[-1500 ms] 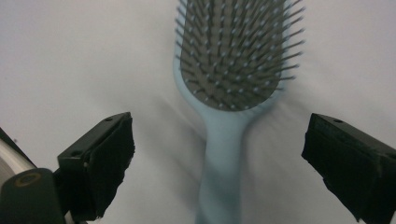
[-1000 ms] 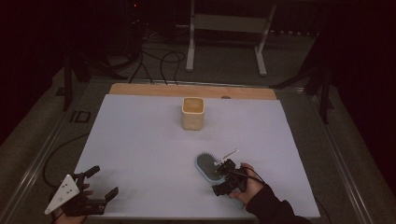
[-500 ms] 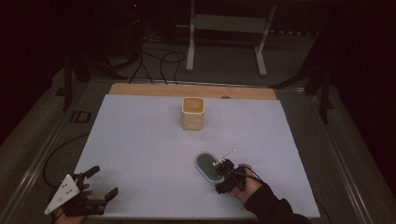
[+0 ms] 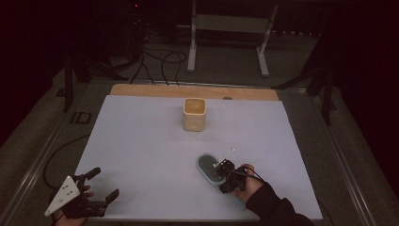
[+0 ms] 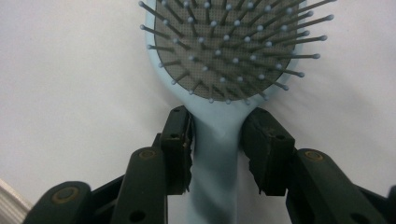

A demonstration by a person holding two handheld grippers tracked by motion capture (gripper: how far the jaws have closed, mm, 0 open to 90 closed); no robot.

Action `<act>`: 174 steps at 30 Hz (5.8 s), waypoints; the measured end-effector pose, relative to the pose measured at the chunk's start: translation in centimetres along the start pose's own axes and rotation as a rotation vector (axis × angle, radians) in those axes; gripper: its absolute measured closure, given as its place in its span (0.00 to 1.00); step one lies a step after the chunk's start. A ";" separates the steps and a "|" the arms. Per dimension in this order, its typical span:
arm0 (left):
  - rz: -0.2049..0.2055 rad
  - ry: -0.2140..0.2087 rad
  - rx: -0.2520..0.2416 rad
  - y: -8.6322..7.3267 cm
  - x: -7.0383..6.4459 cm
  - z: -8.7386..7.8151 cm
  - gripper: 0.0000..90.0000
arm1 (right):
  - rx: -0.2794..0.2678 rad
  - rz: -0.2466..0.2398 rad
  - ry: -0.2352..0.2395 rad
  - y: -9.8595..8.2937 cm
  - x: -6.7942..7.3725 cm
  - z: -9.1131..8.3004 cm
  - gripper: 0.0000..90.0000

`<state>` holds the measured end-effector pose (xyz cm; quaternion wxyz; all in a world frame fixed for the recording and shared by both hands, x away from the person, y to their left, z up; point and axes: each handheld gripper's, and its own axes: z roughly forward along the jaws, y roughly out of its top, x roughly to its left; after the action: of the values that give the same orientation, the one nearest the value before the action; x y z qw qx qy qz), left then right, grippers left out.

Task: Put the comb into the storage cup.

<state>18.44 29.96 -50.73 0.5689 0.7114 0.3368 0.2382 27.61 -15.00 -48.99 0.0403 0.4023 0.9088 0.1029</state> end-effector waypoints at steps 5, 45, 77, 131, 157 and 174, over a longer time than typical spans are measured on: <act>-0.001 0.000 0.001 0.0 0.0 0.0 0.00 | 0.011 -0.002 -0.003 0.1 0.0 0.0 0.70; 0.002 -0.001 0.012 -0.1 0.0 0.1 0.00 | -0.313 -0.009 0.038 0.2 -0.4 -3.0 0.78; -0.008 -0.002 0.008 -0.2 0.1 0.2 0.00 | -0.594 -0.009 0.056 3.4 -1.5 -6.4 0.78; -0.014 -0.006 0.003 -0.2 0.2 0.0 0.00 | -0.915 0.053 -0.032 14.9 -5.5 -9.4 0.78; -0.016 -0.010 -0.001 -0.2 0.2 -0.1 0.00 | -1.042 0.097 -0.037 19.3 -7.7 -9.0 0.78; -0.021 -0.019 -0.007 -0.2 0.2 -0.2 0.00 | -1.134 0.157 -0.044 21.3 -8.4 -6.5 0.78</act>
<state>18.44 30.26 -50.94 0.5770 0.7080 0.3381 0.2268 47.63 -8.26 -38.02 0.2612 0.3861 0.6776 0.5688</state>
